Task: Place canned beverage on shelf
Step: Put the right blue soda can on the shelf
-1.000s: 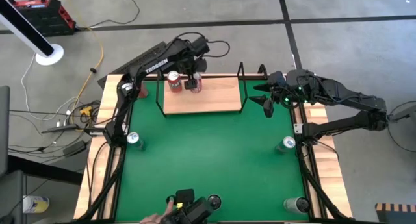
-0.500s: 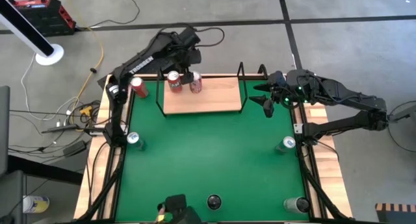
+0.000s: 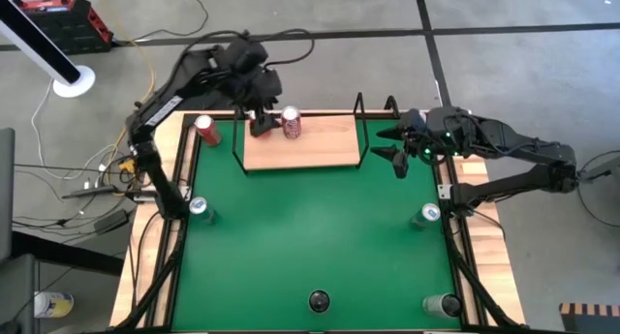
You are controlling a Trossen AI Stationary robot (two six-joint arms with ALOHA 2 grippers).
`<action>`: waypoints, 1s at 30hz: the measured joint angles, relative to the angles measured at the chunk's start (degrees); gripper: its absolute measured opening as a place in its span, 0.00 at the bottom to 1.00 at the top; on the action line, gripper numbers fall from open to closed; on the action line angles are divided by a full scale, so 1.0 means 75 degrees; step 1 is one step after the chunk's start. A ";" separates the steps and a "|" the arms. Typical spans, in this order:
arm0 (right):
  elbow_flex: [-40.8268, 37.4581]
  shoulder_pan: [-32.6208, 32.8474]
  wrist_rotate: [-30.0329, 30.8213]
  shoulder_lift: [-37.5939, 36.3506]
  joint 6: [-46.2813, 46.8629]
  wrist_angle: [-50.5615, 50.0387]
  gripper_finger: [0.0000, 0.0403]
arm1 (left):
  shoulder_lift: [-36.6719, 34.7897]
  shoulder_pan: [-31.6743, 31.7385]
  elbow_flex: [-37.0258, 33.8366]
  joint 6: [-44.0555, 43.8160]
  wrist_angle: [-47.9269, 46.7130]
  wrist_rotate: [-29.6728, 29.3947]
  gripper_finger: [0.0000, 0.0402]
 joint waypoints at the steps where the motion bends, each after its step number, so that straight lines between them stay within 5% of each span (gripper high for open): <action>1: 0.0000 0.0088 0.0000 0.0033 0.0029 0.0117 0.68 | -0.0118 -0.0117 0.0000 -0.0134 -0.0007 -0.0002 0.89; 9: 0.0009 0.1036 -0.0249 0.0612 -0.0554 0.1154 0.68 | -0.0863 -0.1290 -0.0047 -0.1432 0.0006 -0.0349 0.89; 20: 0.0009 0.1470 -0.1009 0.1124 -0.1485 0.1525 0.68 | -0.1069 -0.3711 -0.0061 -0.3480 -0.0677 -0.2808 0.89; 30: 0.0003 0.1772 -0.1171 0.1659 -0.0039 0.3210 0.68 | -0.1385 -0.5149 -0.0064 -0.3295 -0.0938 -0.4071 0.89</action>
